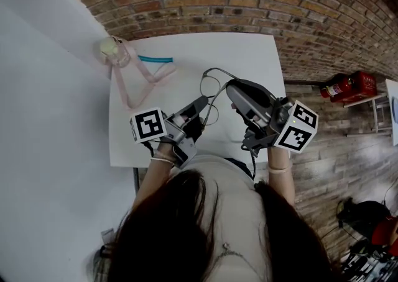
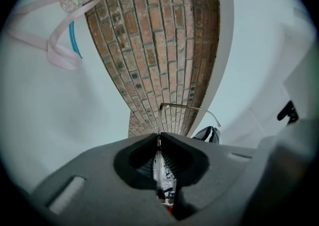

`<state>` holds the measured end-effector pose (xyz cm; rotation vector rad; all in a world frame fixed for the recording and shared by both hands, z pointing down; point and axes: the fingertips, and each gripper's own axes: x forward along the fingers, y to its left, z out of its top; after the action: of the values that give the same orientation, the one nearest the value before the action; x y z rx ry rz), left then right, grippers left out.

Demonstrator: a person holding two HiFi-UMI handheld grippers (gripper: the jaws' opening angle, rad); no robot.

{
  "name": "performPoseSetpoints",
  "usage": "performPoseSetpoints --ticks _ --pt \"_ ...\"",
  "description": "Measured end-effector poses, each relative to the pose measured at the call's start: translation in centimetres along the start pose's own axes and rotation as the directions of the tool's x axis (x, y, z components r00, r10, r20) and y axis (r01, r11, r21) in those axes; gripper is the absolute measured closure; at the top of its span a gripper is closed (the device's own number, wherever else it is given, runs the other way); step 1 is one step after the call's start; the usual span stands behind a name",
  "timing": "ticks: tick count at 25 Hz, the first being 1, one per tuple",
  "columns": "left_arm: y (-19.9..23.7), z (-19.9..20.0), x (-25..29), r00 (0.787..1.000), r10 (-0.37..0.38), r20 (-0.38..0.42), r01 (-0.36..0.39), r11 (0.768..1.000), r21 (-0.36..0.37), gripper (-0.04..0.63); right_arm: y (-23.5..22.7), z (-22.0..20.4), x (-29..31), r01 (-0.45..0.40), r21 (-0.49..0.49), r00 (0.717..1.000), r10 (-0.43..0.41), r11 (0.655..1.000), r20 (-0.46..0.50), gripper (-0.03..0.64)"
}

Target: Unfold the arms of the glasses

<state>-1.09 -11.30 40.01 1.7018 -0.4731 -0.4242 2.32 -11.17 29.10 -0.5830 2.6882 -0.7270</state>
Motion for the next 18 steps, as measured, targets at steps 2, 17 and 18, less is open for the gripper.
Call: performPoseSetpoints --ticks 2,17,18 --pt "0.2 0.1 -0.1 1.0 0.004 0.007 -0.004 1.0 -0.008 0.571 0.2 0.0 0.0 -0.007 -0.002 1.0 0.007 1.0 0.0 0.592" --pt "0.9 0.9 -0.5 0.999 0.021 0.048 -0.02 0.999 -0.035 0.571 2.1 0.0 0.4 -0.078 -0.031 0.997 0.078 0.996 -0.007 0.592" --pt "0.9 0.9 -0.5 0.999 0.02 0.05 -0.018 0.999 -0.037 0.571 2.3 -0.1 0.4 -0.083 -0.034 0.997 0.083 0.996 -0.008 0.592"
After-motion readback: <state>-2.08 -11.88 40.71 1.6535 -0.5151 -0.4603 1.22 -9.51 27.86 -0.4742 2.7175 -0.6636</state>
